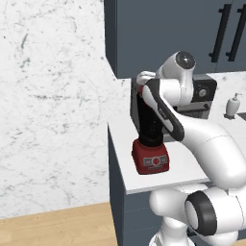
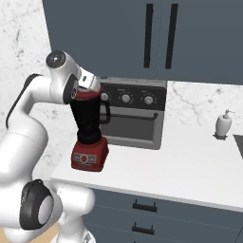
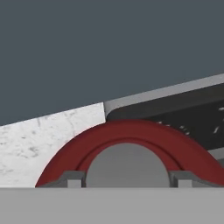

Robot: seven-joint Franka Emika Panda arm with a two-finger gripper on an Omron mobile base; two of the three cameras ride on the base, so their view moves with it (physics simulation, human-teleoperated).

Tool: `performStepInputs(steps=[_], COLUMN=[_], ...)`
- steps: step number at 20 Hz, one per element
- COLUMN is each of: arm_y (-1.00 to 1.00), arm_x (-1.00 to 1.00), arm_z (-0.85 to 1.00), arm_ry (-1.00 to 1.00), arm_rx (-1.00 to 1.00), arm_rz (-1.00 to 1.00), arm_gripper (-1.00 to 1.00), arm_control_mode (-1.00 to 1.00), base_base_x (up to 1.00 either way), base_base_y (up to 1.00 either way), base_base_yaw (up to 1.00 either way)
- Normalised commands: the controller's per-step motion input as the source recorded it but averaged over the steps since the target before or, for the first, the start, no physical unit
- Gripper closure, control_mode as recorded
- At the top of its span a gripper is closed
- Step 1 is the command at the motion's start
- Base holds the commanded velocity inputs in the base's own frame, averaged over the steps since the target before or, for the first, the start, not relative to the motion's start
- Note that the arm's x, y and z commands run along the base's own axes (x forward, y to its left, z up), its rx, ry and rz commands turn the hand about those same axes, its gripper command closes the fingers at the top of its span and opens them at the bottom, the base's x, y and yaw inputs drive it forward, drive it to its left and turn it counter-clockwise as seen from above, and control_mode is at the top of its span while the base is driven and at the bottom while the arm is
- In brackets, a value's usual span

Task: Close the lid blender by securely placing the lid on top.

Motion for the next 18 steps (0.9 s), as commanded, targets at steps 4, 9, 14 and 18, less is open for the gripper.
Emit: performStepInputs(steps=[4,9,14,18], arm_y=[0.07,0.08,0.06,0.00], arm_x=[0.00,-0.03,-0.09,-0.18], arm_z=[-0.04,-0.11,-0.26,-0.24], arm_ry=[0.00,0.03,0.01,0.00], arm_rx=[-0.08,-0.14,-0.16,-0.07], arm_rz=[0.00,0.00,0.01,0.01], arm_gripper=[1.00,1.00,1.00,1.00], arm_control_mode=[-1.00,-1.00,-1.00,-1.00], base_base_x=[0.00,0.00,0.00,0.00], base_base_y=[0.00,0.00,0.00,0.00], base_base_yaw=[0.00,0.00,0.00,0.00])
